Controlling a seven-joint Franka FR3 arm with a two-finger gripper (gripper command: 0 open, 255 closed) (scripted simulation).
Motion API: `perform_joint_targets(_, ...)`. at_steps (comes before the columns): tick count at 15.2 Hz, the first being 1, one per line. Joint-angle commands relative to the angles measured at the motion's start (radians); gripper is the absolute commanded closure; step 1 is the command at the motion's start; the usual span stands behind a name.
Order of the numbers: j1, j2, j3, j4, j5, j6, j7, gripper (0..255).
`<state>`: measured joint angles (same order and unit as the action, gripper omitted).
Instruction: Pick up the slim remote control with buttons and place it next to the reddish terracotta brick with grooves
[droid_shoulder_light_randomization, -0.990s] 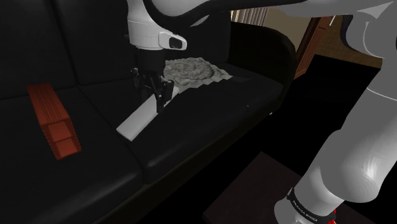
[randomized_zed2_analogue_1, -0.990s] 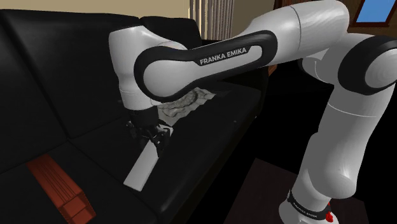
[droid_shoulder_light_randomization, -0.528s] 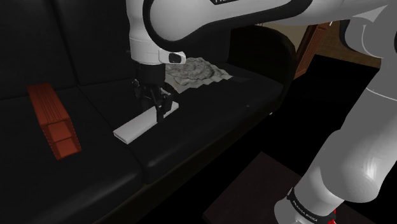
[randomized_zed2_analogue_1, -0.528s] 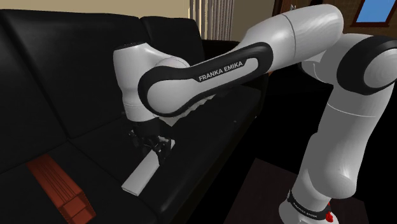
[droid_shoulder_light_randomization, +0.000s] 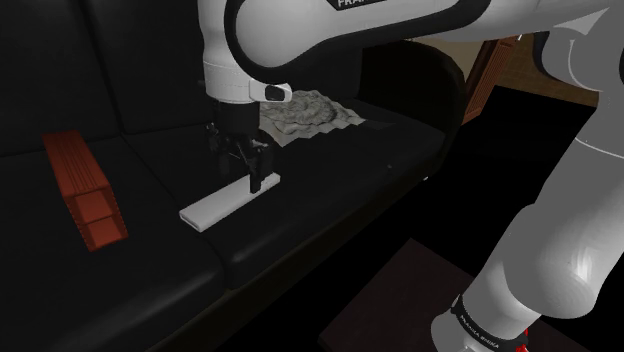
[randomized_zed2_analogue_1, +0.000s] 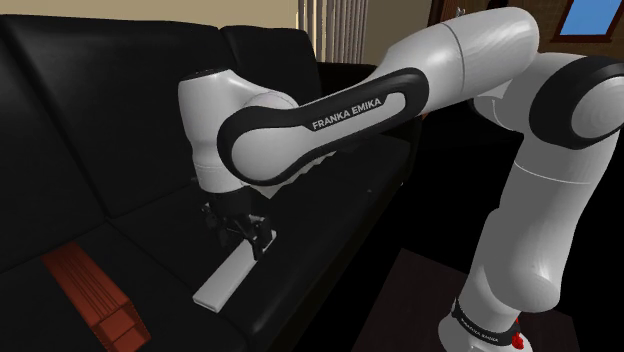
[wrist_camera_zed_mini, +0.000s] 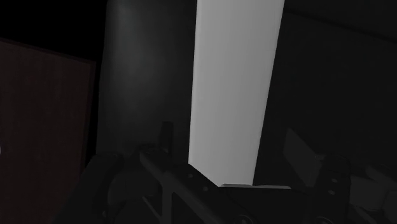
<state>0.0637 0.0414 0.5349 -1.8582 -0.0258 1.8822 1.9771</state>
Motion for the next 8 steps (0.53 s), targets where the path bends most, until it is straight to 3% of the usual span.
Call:
perform_joint_targets(1, 0.0, 0.0, 0.0, 0.0, 0.0, 0.0, 0.0, 0)
perform_joint_targets(4, 0.0, 0.0, 0.0, 0.0, 0.0, 0.0, 0.0, 0)
perform_joint_targets(8, 0.0, -0.007, 0.001, 0.12, 0.004, -0.126, -0.003, 0)
